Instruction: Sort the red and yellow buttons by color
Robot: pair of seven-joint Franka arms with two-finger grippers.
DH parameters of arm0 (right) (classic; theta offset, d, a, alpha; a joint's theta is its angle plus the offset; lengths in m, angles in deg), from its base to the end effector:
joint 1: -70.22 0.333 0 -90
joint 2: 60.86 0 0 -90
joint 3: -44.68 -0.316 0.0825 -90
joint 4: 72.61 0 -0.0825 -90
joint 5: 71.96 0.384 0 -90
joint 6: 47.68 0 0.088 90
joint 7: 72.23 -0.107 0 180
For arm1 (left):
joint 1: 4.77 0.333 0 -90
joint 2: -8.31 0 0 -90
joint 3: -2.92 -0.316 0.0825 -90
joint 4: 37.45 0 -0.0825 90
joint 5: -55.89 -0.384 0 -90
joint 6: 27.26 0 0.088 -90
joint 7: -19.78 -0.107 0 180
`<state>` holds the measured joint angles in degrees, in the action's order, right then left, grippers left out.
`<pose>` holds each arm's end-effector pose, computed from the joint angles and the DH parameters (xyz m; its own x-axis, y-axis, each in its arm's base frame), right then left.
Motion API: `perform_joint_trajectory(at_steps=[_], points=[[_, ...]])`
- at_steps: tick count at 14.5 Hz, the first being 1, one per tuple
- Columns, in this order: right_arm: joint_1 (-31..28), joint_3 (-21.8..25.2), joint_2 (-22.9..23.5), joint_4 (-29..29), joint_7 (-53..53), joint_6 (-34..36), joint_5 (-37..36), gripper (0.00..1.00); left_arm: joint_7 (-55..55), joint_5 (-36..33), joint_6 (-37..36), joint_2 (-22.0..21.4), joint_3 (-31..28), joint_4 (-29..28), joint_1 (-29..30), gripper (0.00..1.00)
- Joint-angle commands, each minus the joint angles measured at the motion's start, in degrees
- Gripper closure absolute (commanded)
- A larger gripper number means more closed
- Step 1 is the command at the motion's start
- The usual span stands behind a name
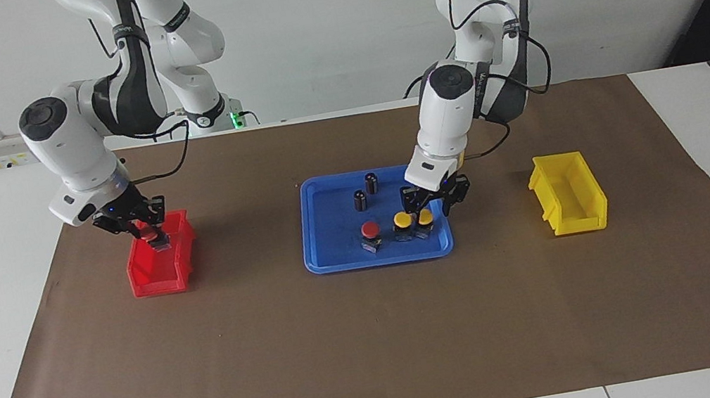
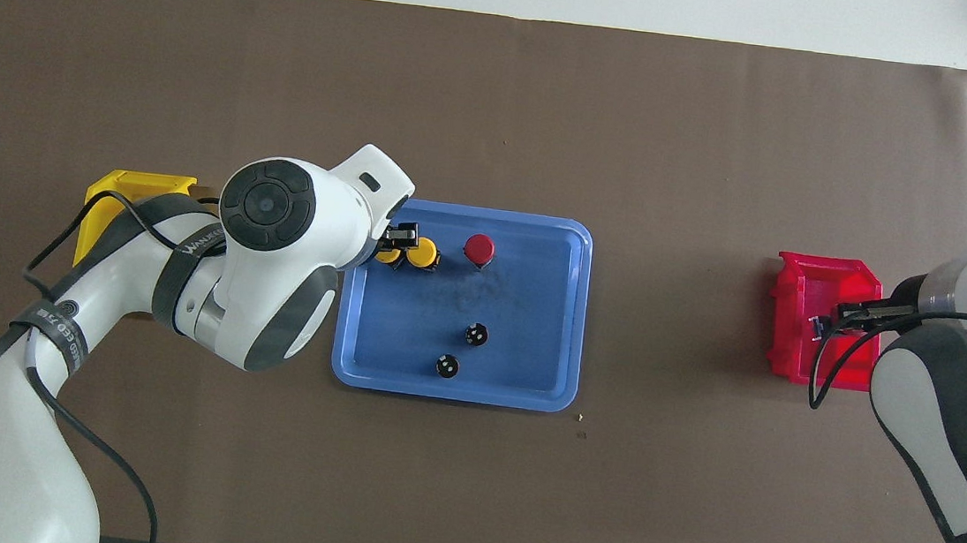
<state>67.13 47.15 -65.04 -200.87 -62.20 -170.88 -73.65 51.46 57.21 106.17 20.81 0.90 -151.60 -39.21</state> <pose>0.5074 -0.0508 0.3990 0.9954 0.0942 -0.0190 0.0945 -0.9954 0.0182 0.5112 -0.3260 0.3648 0.9955 0.0040 0.0949 -0.0028 -0.9975 0.0713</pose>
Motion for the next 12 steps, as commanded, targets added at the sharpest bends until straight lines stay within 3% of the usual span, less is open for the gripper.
perform_joint_trajectory(at_steps=[1,12], points=[[-1.0,-0.6,-2.5,-5.0,1.4,-3.5,0.7,0.86,0.7,0.7,1.8,-0.3,-0.9,-1.3,-1.2,0.3],[-3.2,-0.6,-2.4,-9.7,3.5,-9.8,0.8,0.86,2.2,0.7,2.2,-0.4,-0.9,-2.0,-2.7,0.37]])
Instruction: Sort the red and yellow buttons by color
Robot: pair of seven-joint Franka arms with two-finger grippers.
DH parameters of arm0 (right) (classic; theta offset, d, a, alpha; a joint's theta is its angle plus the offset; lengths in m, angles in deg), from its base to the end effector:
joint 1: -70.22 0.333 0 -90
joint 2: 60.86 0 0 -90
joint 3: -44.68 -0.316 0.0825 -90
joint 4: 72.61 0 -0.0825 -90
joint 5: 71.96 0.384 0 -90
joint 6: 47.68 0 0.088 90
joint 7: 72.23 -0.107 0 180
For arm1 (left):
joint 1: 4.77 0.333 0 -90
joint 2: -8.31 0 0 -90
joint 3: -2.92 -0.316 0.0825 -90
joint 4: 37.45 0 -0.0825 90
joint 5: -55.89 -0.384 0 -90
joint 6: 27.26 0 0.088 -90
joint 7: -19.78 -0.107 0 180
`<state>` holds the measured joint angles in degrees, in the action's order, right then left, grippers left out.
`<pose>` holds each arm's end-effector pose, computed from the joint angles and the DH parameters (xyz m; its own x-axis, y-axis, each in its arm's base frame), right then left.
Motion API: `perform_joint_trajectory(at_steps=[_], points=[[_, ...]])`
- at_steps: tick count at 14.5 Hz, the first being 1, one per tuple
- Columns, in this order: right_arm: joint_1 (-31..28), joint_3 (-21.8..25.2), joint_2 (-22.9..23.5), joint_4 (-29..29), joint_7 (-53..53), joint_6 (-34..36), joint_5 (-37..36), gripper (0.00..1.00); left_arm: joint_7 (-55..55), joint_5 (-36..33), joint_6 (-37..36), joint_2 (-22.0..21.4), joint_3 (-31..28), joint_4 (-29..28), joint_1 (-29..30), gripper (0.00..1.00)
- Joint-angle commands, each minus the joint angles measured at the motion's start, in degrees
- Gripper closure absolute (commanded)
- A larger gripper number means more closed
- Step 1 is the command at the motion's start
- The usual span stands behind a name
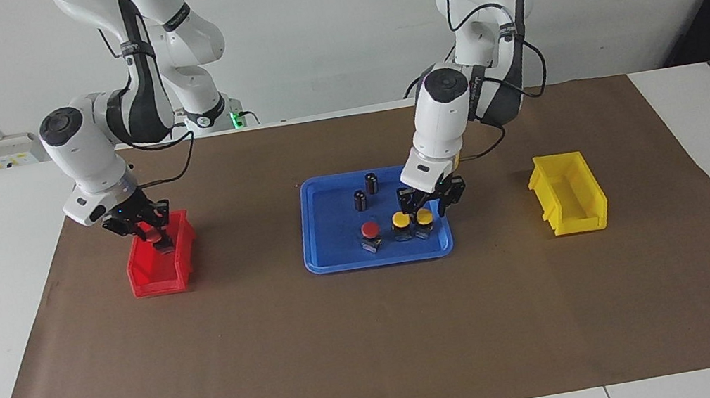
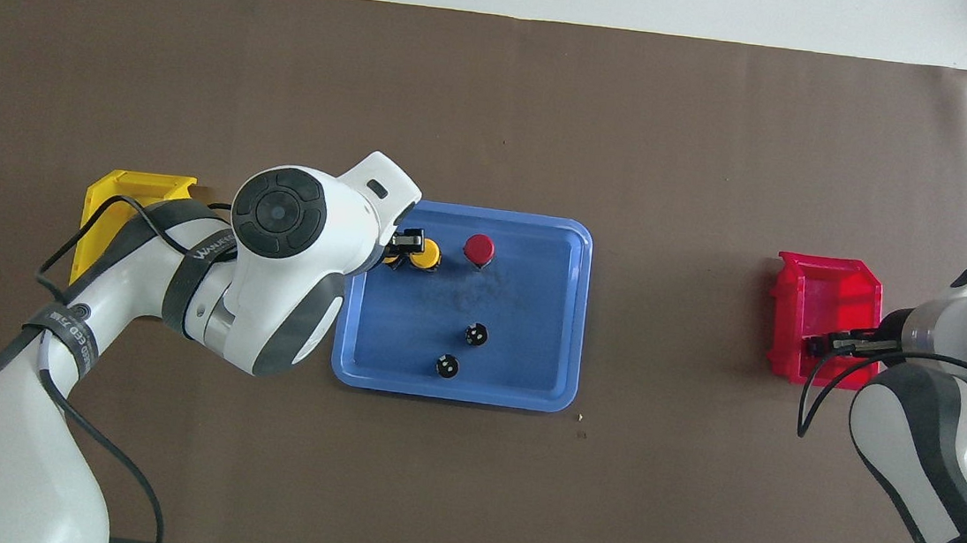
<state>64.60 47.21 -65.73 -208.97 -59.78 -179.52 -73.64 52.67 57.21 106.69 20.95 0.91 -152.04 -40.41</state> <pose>0.4813 -0.0696 0.3558 0.9955 0.0946 0.0018 0.0945 -0.9953 0.0191 0.5033 -0.3361 0.3608 0.9957 0.0042 0.0926 -0.0026 -0.9974 0.0726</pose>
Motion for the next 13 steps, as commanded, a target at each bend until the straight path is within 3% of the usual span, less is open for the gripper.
perform_joint_trajectory(at_steps=[1,2,4,5,6,7,9,11,13], points=[[-0.6,-0.7,-1.7,-1.6,0.9,-1.1,0.8,0.86,1.0,0.6,1.7,-0.5,-1.0,-1.5,-1.5,0.42],[-0.5,-0.7,-1.7,-1.6,0.7,-1.1,0.9,0.85,1.0,0.7,1.7,-0.5,-1.0,-1.5,-1.5,0.51],[-0.4,-0.7,-1.8,-1.7,0.6,-1.1,0.9,0.84,1.0,0.7,1.7,-0.5,-1.0,-1.5,-1.4,0.57],[-0.4,-0.7,-1.7,-1.7,0.6,-1.0,0.9,0.72,1.0,0.6,1.7,-0.5,-1.0,-1.5,-1.3,0.58],[-0.4,-0.7,-1.7,-1.7,0.6,-1.0,0.9,0.47,1.0,0.6,1.7,-0.5,-1.0,-1.5,-1.1,0.63],[-0.4,-0.8,-1.7,-1.3,0.6,-0.5,0.9,0.35,1.0,0.6,1.7,-0.5,-1.0,-1.5,-1.0,0.71],[-0.4,-0.8,-1.3,0.6,0.6,1.0,0.8,0.34,1.1,0.6,0.7,-0.5,-1.2,-0.7,-1.0,0.9],[-0.3,-0.9,-0.1,6.0,0.6,7.0,0.8,0.33,1.2,0.6,-3.5,-1.7,-1.2,0.8,-0.9,0.94],[1.0,-1.1,0.8,12.8,-0.1,13.3,0.9,0.26,0.4,0.6,-12.6,-5.8,-1.5,4.5,-0.6,0.96]])
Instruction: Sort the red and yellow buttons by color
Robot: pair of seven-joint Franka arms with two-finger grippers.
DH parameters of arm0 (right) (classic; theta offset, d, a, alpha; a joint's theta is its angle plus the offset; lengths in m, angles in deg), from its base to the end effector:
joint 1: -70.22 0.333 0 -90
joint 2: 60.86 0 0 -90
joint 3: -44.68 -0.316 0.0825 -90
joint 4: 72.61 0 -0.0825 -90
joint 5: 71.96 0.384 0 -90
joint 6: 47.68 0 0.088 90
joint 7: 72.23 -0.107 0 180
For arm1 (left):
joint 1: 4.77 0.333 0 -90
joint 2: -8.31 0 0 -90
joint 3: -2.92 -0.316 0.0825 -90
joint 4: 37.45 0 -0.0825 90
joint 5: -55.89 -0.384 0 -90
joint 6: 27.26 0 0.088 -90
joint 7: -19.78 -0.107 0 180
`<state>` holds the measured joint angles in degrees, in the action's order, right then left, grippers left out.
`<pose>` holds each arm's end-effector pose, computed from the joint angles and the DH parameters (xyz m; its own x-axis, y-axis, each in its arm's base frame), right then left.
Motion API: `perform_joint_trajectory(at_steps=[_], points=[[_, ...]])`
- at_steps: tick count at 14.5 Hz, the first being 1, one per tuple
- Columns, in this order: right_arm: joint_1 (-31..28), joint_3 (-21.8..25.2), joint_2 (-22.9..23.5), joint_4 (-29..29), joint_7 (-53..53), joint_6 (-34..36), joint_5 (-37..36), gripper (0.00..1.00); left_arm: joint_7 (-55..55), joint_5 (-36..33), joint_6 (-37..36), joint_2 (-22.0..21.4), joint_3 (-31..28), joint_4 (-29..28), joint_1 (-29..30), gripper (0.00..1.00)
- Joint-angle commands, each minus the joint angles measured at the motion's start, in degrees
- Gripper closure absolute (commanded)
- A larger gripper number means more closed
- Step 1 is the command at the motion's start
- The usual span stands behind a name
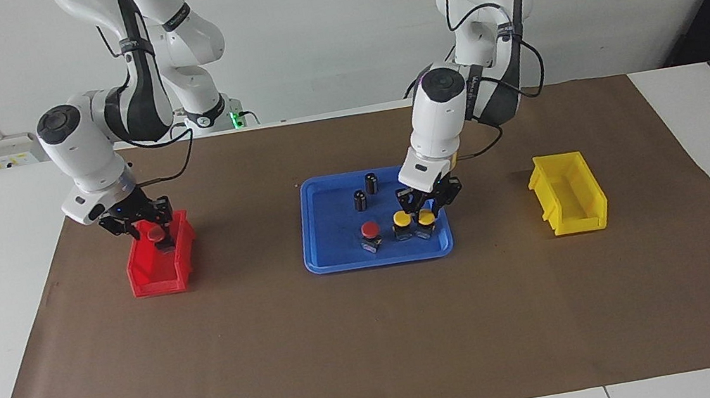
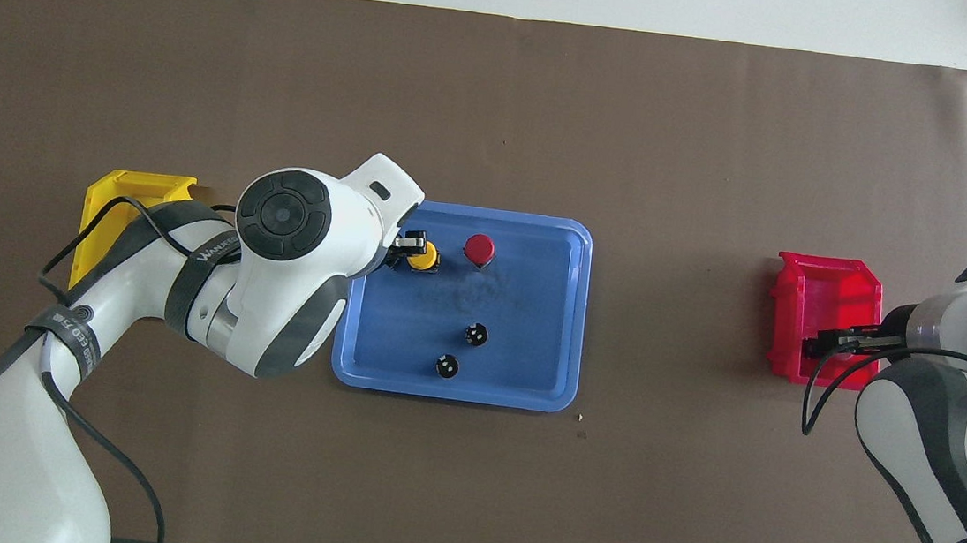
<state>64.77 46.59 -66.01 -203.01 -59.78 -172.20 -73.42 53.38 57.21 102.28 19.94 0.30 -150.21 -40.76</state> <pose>0.4974 -0.0653 0.3927 0.9945 0.1032 -0.0164 0.1035 -0.9945 0.0146 0.5046 -0.3342 0.3785 0.9974 0.0185 0.0695 0.0145 -0.9982 0.0579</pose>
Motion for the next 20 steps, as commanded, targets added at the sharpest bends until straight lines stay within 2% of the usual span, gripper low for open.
perform_joint_trajectory(at_steps=[1,3,6,8,10,13,15,18,20], points=[[3.5,-0.5,1.4,10.8,-2.8,9.4,0.7,0.19,-0.9,0.6,-12.0,-6.2,-1.0,4.7,1.0,0.97],[9.9,-0.5,4.8,20.8,-12.9,16.6,0.7,0.02,-7.3,0.6,-17.4,-8.8,-1.0,6.9,6.8,0.98],[21.2,-0.6,10.3,31.2,-31.2,17.3,0.7,0.0,-22.8,0.6,-21.4,-11.4,-1.0,6.3,17.8,0.98],[28.9,-0.6,16.4,37.2,-42.7,15.1,0.7,0.0,-30.8,0.6,-21.0,-12.5,-1.0,4.1,23.9,0.98],[32.6,-0.6,19.2,37.9,-48.1,10.5,0.7,0.0,-35.6,0.6,-18.4,-14.3,-1.0,0.0,28.5,0.98],[38.9,-0.6,23.2,37.0,-54.6,5.9,-0.1,0.01,-37.5,0.6,-13.0,-15.3,-1.2,-6.3,30.3,0.98],[39.8,-0.6,23.8,34.4,-55.0,1.0,-0.3,0.05,-37.6,0.6,-9.2,-15.3,-1.0,-9.9,31.6,0.98],[42.2,-0.5,26.5,33.5,-55.6,-1.4,-1.2,0.1,-37.5,0.6,-6.2,-15.2,-1.0,-14.1,31.9,0.98],[42.1,-0.6,26.6,31.4,-55.4,-3.7,-2.5,0.11,-37.4,0.6,-3.5,-15.2,-1.0,-16.5,31.9,0.98]])
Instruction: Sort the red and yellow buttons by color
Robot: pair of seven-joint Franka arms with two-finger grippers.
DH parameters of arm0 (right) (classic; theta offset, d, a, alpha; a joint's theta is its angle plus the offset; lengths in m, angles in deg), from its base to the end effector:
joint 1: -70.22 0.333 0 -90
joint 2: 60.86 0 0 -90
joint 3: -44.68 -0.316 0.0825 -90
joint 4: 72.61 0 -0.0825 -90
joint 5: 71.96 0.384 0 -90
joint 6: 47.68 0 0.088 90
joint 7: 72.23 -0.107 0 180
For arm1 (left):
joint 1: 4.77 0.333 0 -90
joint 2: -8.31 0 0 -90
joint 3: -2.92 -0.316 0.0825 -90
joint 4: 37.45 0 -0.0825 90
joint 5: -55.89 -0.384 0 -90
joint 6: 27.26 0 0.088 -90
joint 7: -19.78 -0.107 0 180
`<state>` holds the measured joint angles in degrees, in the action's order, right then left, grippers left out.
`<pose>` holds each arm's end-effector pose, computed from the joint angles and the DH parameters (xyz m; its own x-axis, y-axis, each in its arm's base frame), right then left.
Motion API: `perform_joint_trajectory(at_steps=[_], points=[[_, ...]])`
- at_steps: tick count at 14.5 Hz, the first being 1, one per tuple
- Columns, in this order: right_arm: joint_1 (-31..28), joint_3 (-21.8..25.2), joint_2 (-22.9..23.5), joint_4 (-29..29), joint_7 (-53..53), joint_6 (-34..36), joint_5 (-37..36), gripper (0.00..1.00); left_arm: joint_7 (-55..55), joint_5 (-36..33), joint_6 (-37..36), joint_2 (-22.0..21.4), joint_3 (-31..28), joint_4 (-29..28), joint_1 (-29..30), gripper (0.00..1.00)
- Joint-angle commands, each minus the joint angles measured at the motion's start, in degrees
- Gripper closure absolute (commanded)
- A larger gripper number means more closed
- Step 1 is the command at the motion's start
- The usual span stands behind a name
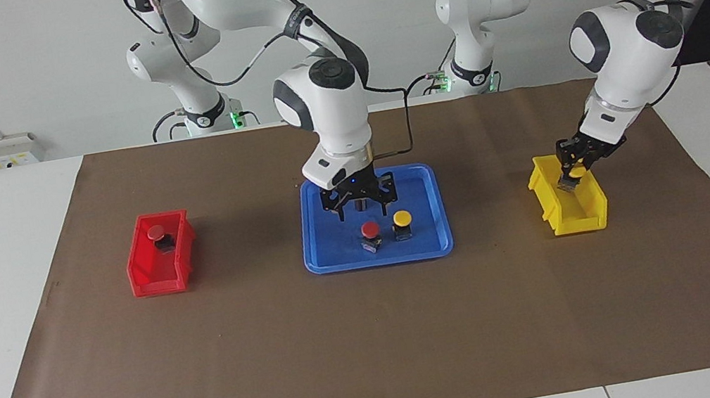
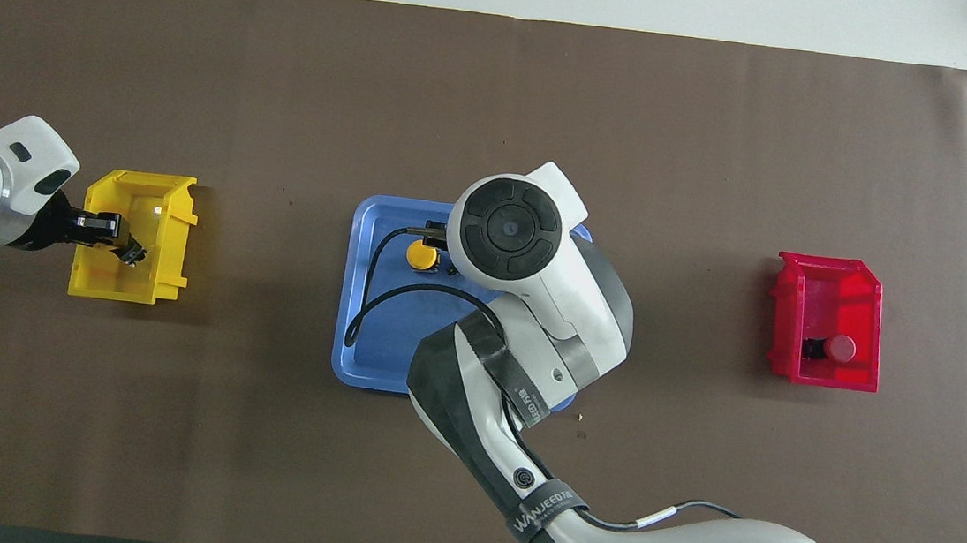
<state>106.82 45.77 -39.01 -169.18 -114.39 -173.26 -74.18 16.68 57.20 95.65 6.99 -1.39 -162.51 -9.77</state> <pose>0.5469 0.3902 0.3903 0.9882 -0.0960 0.1196 -0.0903 -0.9945 -0.0528 0.5267 -0.0072 0.3979 0.9985 -0.0537 -0.0135 -0.0534 -0.9983 0.0215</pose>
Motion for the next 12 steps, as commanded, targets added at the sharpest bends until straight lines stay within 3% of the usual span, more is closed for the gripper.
perform_joint_trajectory(at_steps=[1,2,4,6,7,10,12], points=[[0.0,0.2,-0.4,-3.4,-0.9,-3.5,-1.9,0.11,-0.8,0.6,3.4,-2.1,0.7,-4.6,1.0,0.97],[0.2,0.2,-0.3,-4.1,-0.9,-4.6,-2.0,0.12,-0.8,0.6,3.4,-1.8,0.7,-4.6,1.0,0.95],[0.2,0.2,-0.3,-5.6,-0.9,-6.2,-2.0,0.14,-0.9,0.6,4.1,-1.3,0.7,-5.0,1.0,0.81],[0.1,0.3,-0.4,-6.1,-0.7,-6.9,-2.0,0.17,-0.8,0.6,5.2,-1.3,0.7,-5.4,1.0,0.51],[0.0,0.2,-0.3,-6.1,-0.6,-7.0,-2.0,0.18,-0.1,0.6,4.9,-1.1,0.7,-4.9,0.9,0.44],[0.0,0.3,-0.1,-6.2,-0.6,-7.8,-2.1,0.19,-0.1,0.6,3.5,-1.2,0.7,-3.4,0.3,0.42],[0.0,0.3,0.4,-6.2,-0.5,-8.7,-2.1,0.2,-0.1,0.6,-3.0,-2.0,0.8,1.6,0.2,0.42]])
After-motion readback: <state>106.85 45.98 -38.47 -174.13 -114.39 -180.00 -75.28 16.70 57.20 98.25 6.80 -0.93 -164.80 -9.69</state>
